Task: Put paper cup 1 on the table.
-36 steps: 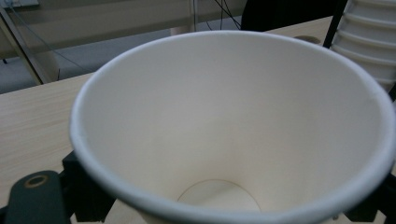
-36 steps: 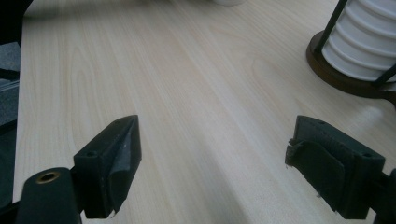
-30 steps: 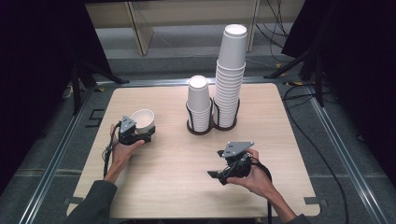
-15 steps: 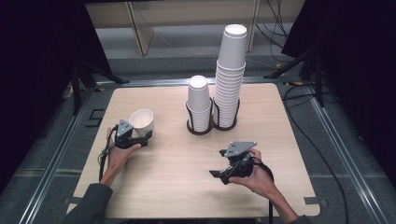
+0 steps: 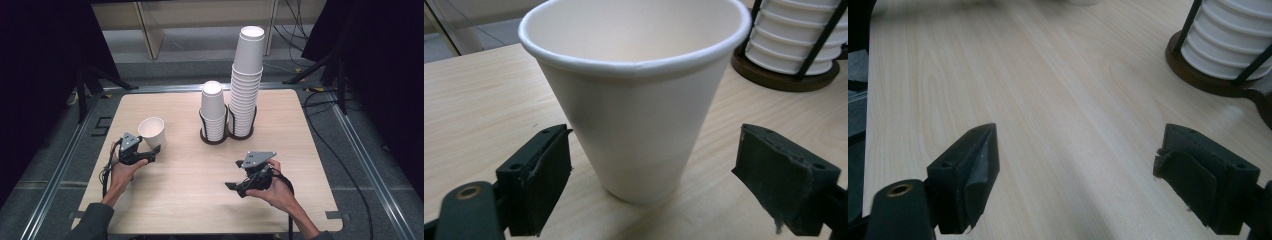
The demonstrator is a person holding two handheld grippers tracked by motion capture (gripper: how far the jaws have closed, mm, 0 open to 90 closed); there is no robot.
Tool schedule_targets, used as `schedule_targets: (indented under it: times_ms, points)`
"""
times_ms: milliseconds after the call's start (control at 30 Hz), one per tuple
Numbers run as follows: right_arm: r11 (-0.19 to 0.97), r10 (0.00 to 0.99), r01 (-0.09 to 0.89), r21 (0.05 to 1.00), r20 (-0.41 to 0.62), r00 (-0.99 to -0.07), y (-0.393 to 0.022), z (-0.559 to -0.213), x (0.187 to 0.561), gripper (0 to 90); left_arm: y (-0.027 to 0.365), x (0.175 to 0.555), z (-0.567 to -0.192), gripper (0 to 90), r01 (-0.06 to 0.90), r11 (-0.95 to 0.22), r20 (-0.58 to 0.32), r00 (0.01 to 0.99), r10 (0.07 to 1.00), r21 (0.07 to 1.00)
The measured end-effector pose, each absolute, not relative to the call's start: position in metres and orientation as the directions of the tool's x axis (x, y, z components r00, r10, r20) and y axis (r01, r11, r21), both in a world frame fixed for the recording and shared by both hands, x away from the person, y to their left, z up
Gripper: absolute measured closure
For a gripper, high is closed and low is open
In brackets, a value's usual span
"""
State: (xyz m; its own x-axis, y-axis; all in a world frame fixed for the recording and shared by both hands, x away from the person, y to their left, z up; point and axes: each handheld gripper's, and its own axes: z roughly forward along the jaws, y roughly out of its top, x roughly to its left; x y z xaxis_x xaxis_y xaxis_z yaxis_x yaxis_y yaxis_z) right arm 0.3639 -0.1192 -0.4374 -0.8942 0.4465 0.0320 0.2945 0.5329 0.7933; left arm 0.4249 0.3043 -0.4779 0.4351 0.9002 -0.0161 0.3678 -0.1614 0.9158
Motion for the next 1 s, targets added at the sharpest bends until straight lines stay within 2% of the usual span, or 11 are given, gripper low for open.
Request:
schedule_targets:
  times_ms: [367, 667, 967, 1000]
  points:
    - [0.514, 0.466, 0.299, 0.804, 0.032, -0.884, -0.124, -0.434, 0.365, 17.2, 0.298, 0.394, -0.463, 14.0, 0.308, -0.131, -0.017, 0.435, 0.9, 0.942]
    - [0.471, 0.525, 0.318, 0.823, 0.029, -0.851, -0.13, -0.429, 0.367, 17.1, 0.29, 0.366, -0.45, 14.0, 0.306, -0.103, -0.055, 0.466, 0.883, 0.946]
    - [0.423, 0.583, 0.32, 0.848, 0.016, -0.813, -0.141, -0.421, 0.374, 17.2, 0.275, 0.334, -0.448, 14.1, 0.322, -0.124, -0.065, 0.518, 0.853, 0.939]
    - [0.403, 0.593, 0.337, 0.851, 0.038, -0.805, -0.143, -0.42, 0.375, 17.3, 0.273, 0.332, -0.448, 14.1, 0.325, -0.122, -0.07, 0.52, 0.851, 0.938]
